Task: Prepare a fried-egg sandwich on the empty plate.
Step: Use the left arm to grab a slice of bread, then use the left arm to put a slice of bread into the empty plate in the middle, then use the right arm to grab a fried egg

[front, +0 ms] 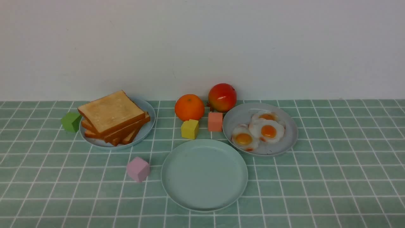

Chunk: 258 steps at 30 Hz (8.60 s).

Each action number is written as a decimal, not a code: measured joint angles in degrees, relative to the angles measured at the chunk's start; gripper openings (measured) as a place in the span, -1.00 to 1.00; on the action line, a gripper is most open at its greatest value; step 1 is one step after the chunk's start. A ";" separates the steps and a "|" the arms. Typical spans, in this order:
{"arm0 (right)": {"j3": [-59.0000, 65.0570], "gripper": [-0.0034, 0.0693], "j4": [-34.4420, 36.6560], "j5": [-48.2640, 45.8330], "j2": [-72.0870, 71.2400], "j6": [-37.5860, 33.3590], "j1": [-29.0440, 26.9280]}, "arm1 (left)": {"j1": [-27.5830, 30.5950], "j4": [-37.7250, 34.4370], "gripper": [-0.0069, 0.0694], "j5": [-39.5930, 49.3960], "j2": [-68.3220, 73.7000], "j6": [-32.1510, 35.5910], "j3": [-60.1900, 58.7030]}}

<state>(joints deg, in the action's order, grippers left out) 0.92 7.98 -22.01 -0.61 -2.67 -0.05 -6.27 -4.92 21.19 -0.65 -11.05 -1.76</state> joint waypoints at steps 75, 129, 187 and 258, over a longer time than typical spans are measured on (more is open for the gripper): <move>-29.10 -0.83 19.04 -23.11 14.10 0.28 3.60 | -14.44 -2.77 -0.85 23.99 75.57 18.82 65.21; -51.12 -0.80 10.16 -34.67 32.46 -6.07 11.49 | -5.00 8.96 -0.84 26.59 108.85 33.40 94.26; -52.05 -0.63 12.16 -25.86 55.65 -4.67 11.49 | -37.96 7.03 -0.85 23.06 76.58 13.52 78.19; -98.45 0.19 26.11 -19.43 129.09 4.21 5.21 | -37.96 10.36 -0.85 -1.39 26.38 -4.28 35.30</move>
<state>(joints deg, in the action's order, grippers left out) -97.53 34.09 -41.44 128.48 1.54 5.16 -44.23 5.44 19.79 25.73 -15.33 33.54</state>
